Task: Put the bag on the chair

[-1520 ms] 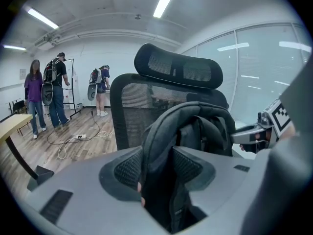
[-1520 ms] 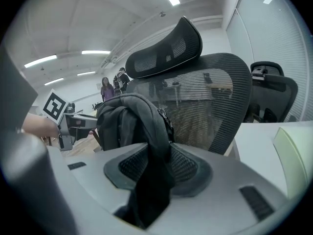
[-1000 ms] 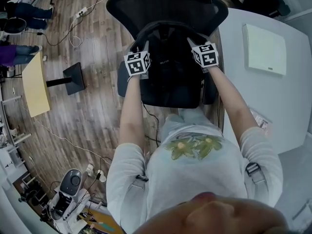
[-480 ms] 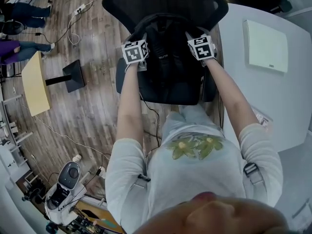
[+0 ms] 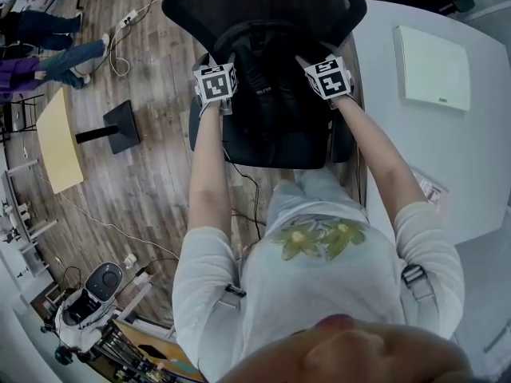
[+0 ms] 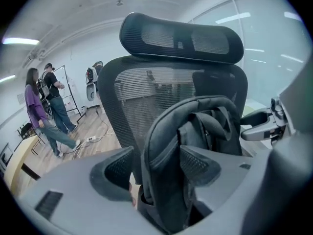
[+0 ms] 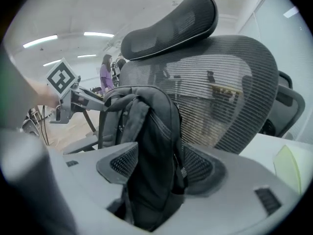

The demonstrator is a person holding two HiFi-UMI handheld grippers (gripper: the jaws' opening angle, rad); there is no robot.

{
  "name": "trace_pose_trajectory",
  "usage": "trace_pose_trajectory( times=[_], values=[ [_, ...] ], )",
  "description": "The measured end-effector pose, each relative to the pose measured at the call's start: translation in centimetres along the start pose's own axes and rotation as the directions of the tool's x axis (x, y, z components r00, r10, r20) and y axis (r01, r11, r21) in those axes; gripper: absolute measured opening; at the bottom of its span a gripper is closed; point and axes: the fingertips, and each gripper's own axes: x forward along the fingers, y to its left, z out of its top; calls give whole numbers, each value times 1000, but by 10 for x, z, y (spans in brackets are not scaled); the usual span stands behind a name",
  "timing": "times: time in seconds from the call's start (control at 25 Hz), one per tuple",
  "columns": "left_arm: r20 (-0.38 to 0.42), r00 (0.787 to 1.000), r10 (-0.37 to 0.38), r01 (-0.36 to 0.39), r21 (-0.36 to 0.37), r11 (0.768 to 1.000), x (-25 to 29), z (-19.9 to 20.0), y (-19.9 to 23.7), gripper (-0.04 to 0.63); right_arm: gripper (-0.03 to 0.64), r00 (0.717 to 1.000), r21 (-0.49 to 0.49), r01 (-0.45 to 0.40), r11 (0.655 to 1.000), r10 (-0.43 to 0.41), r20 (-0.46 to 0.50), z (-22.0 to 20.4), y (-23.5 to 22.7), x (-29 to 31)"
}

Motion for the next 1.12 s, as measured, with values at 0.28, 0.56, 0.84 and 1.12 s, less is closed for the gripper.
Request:
trace_pose_trajectory(
  times=[0.28,0.56,0.84,1.12],
  values=[
    [145,988,-52,58,-41,997,-46,24,-12,293,241,983,90,18,996,-34,179,36,-2,-50],
    [290,951,-103,112,-14,994,-115,47,-41,217,77,942,96,19,995,-50,332,75,16,-114],
    [363,927,-97,129,-64,990,-179,36,-49,64,11,933,26,22,999,-30,358,70,52,-163],
    [395,906,-151,208,-105,973,-249,19,-71,15,11,929,53,-27,998,5,371,57,98,-211]
  ],
)
